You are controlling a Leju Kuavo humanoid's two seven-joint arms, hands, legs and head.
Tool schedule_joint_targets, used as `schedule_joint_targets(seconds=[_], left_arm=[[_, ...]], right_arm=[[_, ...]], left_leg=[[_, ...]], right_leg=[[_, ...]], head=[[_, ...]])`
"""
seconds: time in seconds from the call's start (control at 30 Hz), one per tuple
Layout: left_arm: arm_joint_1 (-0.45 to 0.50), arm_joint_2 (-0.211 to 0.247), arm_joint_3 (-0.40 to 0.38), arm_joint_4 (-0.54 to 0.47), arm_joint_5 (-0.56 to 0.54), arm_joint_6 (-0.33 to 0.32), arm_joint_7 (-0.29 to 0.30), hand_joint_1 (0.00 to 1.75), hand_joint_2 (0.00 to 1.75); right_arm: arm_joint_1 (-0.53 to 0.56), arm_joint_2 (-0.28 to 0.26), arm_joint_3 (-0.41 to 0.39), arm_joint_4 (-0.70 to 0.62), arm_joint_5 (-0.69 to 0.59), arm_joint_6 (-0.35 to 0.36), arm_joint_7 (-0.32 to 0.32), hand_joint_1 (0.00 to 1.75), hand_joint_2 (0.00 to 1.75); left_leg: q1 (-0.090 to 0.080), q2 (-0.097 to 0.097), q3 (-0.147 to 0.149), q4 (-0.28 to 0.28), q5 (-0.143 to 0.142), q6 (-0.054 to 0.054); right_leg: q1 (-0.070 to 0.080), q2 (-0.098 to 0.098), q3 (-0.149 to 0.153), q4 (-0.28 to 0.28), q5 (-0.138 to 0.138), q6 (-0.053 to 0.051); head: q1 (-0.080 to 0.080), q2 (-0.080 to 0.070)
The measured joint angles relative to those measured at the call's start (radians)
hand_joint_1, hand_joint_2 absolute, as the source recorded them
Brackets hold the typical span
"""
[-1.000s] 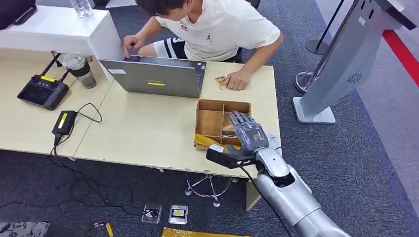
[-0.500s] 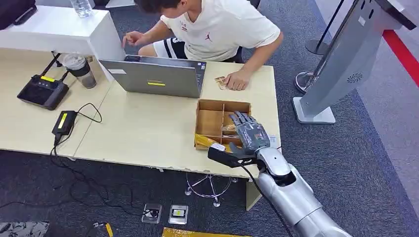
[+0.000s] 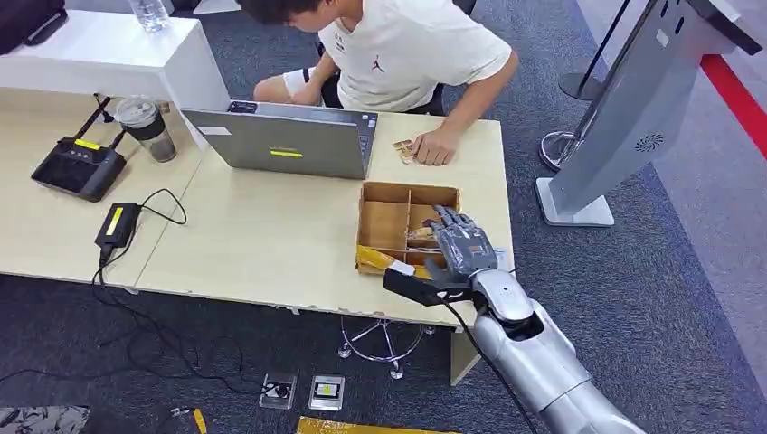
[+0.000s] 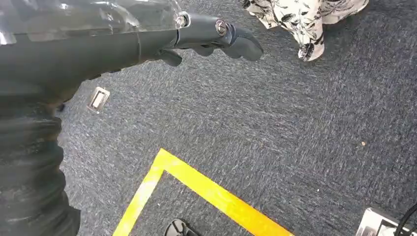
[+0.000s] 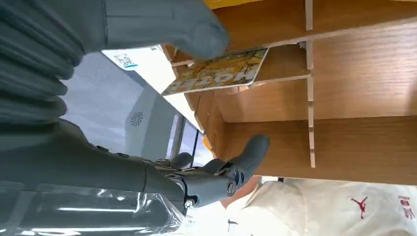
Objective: Pass the card to the sensor for recognition and then transmit it.
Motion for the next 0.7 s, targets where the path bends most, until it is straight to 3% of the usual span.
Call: schedule_joint_targets(seconds=[0.2,0.27,0.3,0.53,0.7], left_arm=[[0.000,0.000,0.000,0.000,0.000,0.000,0.000,0.00,1.75],[0.000,0.000,0.000,0.000,0.000,0.000,0.000,0.00,1.75],[0.000,0.000,0.000,0.000,0.000,0.000,0.000,0.00,1.75],[0.000,0.000,0.000,0.000,0.001,0.001,0.000,0.00,1.75],[0.000,0.000,0.000,0.000,0.002,0.002,0.000,0.00,1.75]], right_arm=[[0.002,-0.003,-0.008,0.000,0.009,0.011,0.010,0.54,1.75],[0.003,-0.004,-0.014,0.000,0.011,0.013,0.011,0.68,1.75],[0.003,-0.005,-0.015,0.000,0.011,0.014,0.012,0.66,1.75],[0.007,-0.008,-0.016,-0.001,0.017,0.027,0.021,1.31,1.75],[0.007,-0.008,-0.017,-0.001,0.018,0.033,0.022,1.40,1.75]], left_leg=[[0.000,0.000,0.000,0.000,0.000,0.000],[0.000,0.000,0.000,0.000,0.000,0.000],[0.000,0.000,0.000,0.000,0.000,0.000],[0.000,0.000,0.000,0.000,0.000,0.000],[0.000,0.000,0.000,0.000,0.000,0.000]], right_leg=[[0.000,0.000,0.000,0.000,0.000,0.000],[0.000,0.000,0.000,0.000,0.000,0.000],[0.000,0.000,0.000,0.000,0.000,0.000],[0.000,0.000,0.000,0.000,0.000,0.000],[0.000,0.000,0.000,0.000,0.000,0.000]], head=[[0.000,0.000],[0.000,0.000],[0.000,0.000],[0.000,0.000],[0.000,0.000]])
